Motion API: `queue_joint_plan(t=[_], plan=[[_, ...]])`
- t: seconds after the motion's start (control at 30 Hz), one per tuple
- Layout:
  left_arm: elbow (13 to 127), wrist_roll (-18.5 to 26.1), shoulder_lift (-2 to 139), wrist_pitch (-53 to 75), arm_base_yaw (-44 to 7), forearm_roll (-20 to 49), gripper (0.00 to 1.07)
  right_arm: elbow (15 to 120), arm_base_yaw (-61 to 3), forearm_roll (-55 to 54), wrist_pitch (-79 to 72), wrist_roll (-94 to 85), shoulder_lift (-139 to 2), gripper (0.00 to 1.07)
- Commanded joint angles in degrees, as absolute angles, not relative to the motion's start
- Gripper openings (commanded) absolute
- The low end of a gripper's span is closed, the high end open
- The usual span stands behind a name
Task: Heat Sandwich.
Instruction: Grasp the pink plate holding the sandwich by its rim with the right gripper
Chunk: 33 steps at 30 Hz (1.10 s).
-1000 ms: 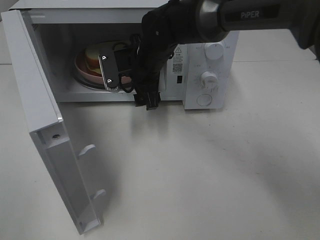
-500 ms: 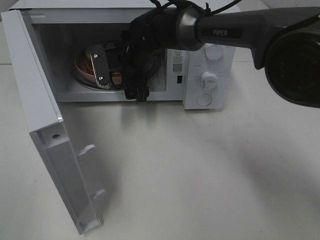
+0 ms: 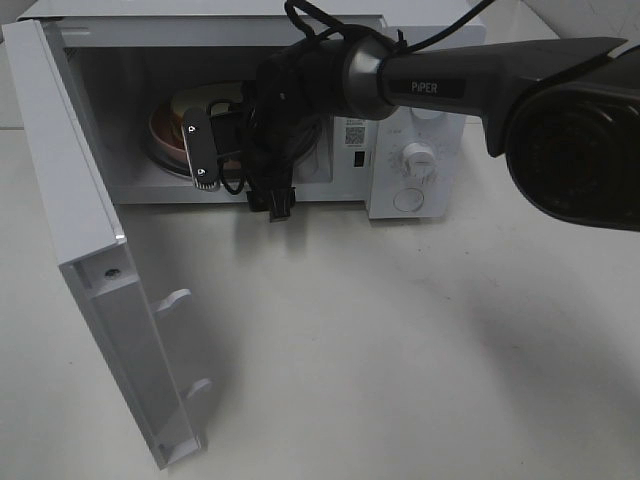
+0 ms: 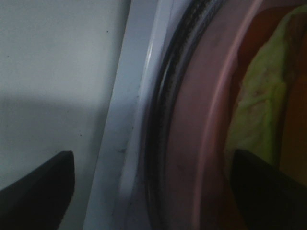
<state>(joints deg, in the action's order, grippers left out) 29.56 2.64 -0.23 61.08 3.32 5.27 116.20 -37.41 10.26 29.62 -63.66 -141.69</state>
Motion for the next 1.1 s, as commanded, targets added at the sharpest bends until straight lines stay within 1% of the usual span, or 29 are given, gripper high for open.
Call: queue_joint_plan(t=[0.03, 0.23, 0.27, 0.3, 0.33, 0.37, 0.4, 0.43, 0.47, 0.5, 0.57, 0.6, 1.1], plan=[[29.51, 2.41, -0.63, 61.08, 2.98, 5.21, 1.00, 116.48, -37.59, 9.80, 29.68, -62.91, -141.98, 0.83], [29.51, 2.41, -0.63, 61.08, 2.98, 5.21, 1.00, 116.48, -37.76, 8.71, 28.42, -62.80, -143.24, 0.80], [29.51, 2.41, -0.63, 61.08, 2.98, 5.21, 1.00, 116.48, -37.76, 8.65, 28.30, -62.45, -143.35, 0.79], [29.51, 2.41, -0.63, 61.08, 2.98, 5.21, 1.00, 116.48, -37.76, 8.65, 28.19, -61.25, -143.41, 0.72], [29.51, 2.41, -0.63, 61.08, 2.98, 5.21, 1.00, 116.48, -37.76, 8.71, 28.19, -60.96, -143.41, 0.68], [29.51, 2.41, -0.63, 61.08, 2.98, 5.21, 1.00, 116.48, -37.76, 8.71, 28.19, -60.96, -143.41, 0.68], [29.51, 2.41, -0.63, 61.08, 2.98, 5.21, 1.00, 116.48, -37.76, 8.77, 27.85, -60.68, -143.41, 0.62], [29.51, 2.41, -0.63, 61.08, 2.98, 5.21, 1.00, 116.48, -37.76, 8.88, 27.79, -60.33, -143.41, 0.48], [29.51, 2.41, -0.63, 61.08, 2.98, 5.21, 1.00, 116.48, -37.76, 8.88, 27.85, -60.10, -143.41, 0.39], [29.51, 2.41, -0.63, 61.08, 2.98, 5.21, 1.00, 116.48, -37.76, 8.88, 27.85, -60.10, -143.41, 0.39], [29.51, 2.41, -0.63, 61.08, 2.98, 5.21, 1.00, 116.48, -37.76, 8.88, 28.42, -59.07, -143.41, 0.18], [29.51, 2.41, -0.63, 61.08, 2.98, 5.21, 1.00, 116.48, -37.76, 8.88, 29.05, -57.93, -143.41, 0.00], [29.51, 2.46, -0.63, 61.08, 2.98, 5.21, 1.00, 115.57, -37.41, 8.82, 31.17, -57.07, -141.41, 0.00]])
